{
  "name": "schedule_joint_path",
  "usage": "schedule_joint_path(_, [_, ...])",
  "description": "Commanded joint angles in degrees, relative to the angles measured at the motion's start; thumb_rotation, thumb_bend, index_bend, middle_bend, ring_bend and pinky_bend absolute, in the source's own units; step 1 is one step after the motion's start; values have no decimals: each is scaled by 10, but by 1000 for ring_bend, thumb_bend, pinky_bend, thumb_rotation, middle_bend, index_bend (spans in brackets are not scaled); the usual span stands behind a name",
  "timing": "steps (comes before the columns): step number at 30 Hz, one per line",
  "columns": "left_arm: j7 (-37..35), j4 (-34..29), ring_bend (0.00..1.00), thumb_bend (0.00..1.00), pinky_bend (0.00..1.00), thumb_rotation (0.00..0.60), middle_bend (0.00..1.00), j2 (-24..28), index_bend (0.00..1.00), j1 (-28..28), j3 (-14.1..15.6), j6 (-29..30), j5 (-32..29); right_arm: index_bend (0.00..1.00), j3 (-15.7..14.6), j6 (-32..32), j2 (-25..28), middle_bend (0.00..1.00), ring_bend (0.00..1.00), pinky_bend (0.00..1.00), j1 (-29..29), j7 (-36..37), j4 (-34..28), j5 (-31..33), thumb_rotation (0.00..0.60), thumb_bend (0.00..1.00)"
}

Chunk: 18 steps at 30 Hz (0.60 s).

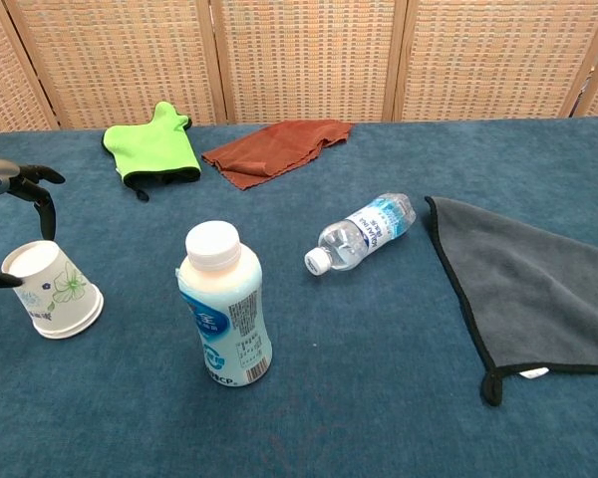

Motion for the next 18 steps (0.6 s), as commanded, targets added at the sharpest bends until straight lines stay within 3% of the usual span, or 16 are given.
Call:
schedule_joint_path(1, [-3,-11,0,240,0,600,0,10,443,1,-2,6,9,0,0,-1,0,0,0,0,0,0,0,0,600,117])
schedule_joint_path(18, [-29,-84,0,239,0,600,0,90,454,0,-27,21,30,0,0,0,0,0,0,0,0,0,0,0,600,117])
